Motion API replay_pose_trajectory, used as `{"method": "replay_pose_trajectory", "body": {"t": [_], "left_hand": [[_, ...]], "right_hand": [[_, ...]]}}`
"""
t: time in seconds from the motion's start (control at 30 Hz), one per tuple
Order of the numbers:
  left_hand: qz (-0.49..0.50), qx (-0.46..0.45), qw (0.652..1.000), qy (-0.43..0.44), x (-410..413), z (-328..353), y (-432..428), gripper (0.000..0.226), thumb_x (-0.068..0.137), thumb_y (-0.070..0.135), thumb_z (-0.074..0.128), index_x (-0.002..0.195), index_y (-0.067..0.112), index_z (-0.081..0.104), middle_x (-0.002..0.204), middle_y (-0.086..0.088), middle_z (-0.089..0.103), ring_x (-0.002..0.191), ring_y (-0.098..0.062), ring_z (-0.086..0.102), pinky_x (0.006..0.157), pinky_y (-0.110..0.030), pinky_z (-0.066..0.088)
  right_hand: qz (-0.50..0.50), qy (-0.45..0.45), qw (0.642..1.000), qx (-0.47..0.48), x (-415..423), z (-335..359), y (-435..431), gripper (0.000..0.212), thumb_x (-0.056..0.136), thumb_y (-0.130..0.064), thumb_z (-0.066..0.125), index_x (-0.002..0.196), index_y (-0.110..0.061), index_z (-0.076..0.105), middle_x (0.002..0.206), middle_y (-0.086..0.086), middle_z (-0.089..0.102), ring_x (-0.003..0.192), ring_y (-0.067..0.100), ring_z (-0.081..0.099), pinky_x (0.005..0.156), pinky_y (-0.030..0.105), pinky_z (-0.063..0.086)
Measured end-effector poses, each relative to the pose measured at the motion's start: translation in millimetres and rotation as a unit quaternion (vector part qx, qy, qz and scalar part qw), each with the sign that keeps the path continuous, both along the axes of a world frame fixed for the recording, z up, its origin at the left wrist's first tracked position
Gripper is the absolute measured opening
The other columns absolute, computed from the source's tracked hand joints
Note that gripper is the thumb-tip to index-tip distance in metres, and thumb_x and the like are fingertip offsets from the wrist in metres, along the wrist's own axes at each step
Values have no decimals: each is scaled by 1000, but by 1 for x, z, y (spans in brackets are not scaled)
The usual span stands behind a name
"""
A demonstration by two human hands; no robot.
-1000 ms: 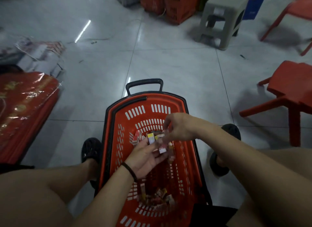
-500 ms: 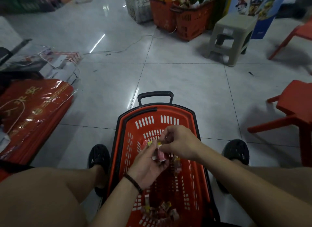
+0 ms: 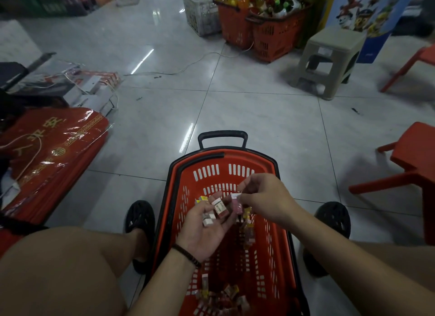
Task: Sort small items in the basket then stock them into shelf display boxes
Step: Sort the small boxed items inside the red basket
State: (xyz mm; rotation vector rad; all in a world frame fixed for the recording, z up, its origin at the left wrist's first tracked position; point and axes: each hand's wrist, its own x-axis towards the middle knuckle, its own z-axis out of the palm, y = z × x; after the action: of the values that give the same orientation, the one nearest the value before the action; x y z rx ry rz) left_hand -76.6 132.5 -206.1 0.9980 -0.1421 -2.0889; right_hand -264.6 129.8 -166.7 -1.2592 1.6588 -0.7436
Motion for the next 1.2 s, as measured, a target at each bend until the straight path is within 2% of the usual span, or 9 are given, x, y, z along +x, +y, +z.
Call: {"method": "replay_pose_trajectory", "body": {"t": [0.17,0.3,0.53,0.7,0.83,0.93,1.03,1.13,1.2], "left_hand": [[-15,-16,1000,0,1,1,5,62,88,4,45,149,-4,46,144,-31,57,141,-44,51,122,-57,35],[-28,-27,999,-6,-1,5,7,58,90,5,45,146,-3,53,149,-30,53,144,-44,47,123,-55,35],[13,-24,1000,-4,-2,13,7,60,87,5,45,147,2,52,141,-27,62,127,-40,60,121,-56,37],[-7,-39,999,-34,3,23,-4,59,85,5,47,144,7,53,139,-25,65,125,-40,63,116,-56,43],[-47,-62,995,-62,12,34,-25,61,86,2,48,147,6,50,140,-28,62,127,-42,61,112,-56,48],[-121,-77,983,-116,26,42,-45,51,95,-1,41,143,10,55,140,-27,61,129,-43,61,113,-55,48],[-257,-162,911,-280,46,58,-72,33,101,3,46,130,10,61,129,-24,68,114,-38,72,102,-55,57],[-382,-268,741,-483,70,67,-100,12,106,13,50,111,12,60,96,-11,77,77,-24,78,73,-35,65],[-420,-237,739,-470,82,65,-111,11,105,14,52,103,9,62,81,-7,68,62,-15,63,58,-27,54]], "right_hand": [[-9,27,1000,2,2,-4,0,9,89,-16,82,90,-21,75,85,-2,78,78,14,76,69,30,63],[-8,-82,996,31,6,-2,-3,8,91,-7,80,96,-12,76,91,5,79,78,17,77,64,24,59],[28,72,997,3,24,-15,-2,10,99,-31,73,101,-27,81,92,-12,77,83,3,74,71,19,59],[23,-33,999,28,29,-11,-6,17,103,-27,67,100,-23,84,85,-8,79,76,6,75,65,21,56],[-4,-122,991,47,33,-5,-19,13,101,-22,71,100,-16,83,89,4,81,82,22,77,77,38,64],[-18,-183,981,58,38,-2,-28,12,99,-20,73,101,-10,81,94,14,80,77,25,69,68,39,56],[-42,-202,977,56,41,0,-36,15,98,-22,75,103,-8,79,90,11,80,68,18,68,58,31,53],[-62,-158,984,60,36,-10,-50,18,96,-25,78,101,-8,79,90,6,81,72,17,75,61,29,58],[-68,-160,980,98,35,-25,-58,21,95,-26,79,101,-6,79,92,9,81,80,25,78,68,34,60]]}}
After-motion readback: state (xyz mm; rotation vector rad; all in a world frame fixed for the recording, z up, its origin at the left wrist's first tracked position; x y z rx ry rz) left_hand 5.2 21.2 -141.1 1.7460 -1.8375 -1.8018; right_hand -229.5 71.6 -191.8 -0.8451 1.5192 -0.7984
